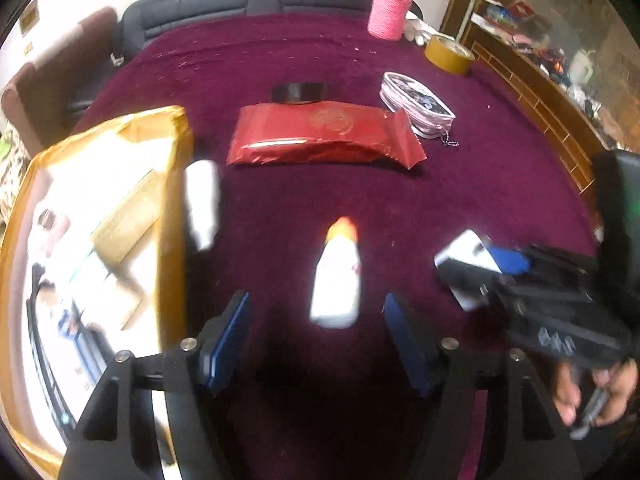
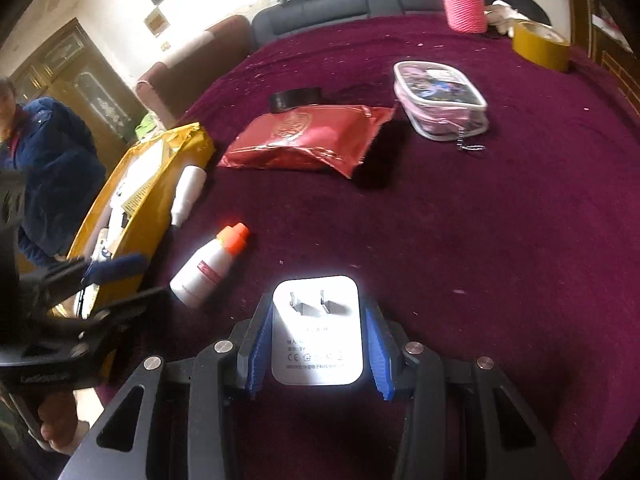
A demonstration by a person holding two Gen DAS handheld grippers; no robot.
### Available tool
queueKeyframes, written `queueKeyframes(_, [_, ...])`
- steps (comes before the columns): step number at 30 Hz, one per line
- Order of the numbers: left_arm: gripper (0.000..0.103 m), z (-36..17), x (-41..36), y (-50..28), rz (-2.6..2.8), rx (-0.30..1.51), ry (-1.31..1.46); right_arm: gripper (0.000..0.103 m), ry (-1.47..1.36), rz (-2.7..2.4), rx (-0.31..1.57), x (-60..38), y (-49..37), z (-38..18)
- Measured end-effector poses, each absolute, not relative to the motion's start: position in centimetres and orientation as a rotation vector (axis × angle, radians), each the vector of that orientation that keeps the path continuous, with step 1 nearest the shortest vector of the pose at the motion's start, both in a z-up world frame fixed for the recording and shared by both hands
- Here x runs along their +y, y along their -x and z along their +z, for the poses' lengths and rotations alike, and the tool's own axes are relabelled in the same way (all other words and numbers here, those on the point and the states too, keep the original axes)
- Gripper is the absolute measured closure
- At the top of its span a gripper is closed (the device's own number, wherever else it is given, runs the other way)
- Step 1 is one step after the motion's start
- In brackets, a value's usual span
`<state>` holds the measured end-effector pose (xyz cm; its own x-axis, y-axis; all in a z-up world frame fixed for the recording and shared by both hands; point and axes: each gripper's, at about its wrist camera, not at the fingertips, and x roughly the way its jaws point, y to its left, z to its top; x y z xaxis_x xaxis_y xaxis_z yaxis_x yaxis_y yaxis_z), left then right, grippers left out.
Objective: Organize objects
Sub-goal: 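Grasp the white orange-capped bottle with the left tool while the right tool holds the charger, then carry the bottle and charger into the tray and open both tools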
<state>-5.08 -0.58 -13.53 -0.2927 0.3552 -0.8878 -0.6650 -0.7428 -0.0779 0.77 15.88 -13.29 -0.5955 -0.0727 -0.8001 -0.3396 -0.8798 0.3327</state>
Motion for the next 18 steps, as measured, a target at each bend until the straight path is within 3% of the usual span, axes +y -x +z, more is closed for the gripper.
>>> queueKeyframes(2, [0.06, -14.4, 0.8, 5.7, 2.067, 0.436, 1.337, 0.056, 1.322, 2.579, 0.698, 15.9, -1.0, -13.2])
queueKeyframes(4, [0.077, -15.6, 1.9, 6.5, 2.049, 0.447, 1.384, 0.056, 1.332, 2.573, 0.692, 15.7, -1.3, -13.2])
queueKeyframes(10, [0.077, -15.3, 0.9, 5.2, 2.119, 0.449, 1.362, 0.056, 1.329, 2.581, 0.694, 14.6, -2.8, -13.3])
queueKeyframes(18, [0.077, -12.7, -6.2, 2.2, 2.125, 0.181, 1.356, 0.057, 1.32, 2.694, 0.794, 11.1, -3.7, -11.5])
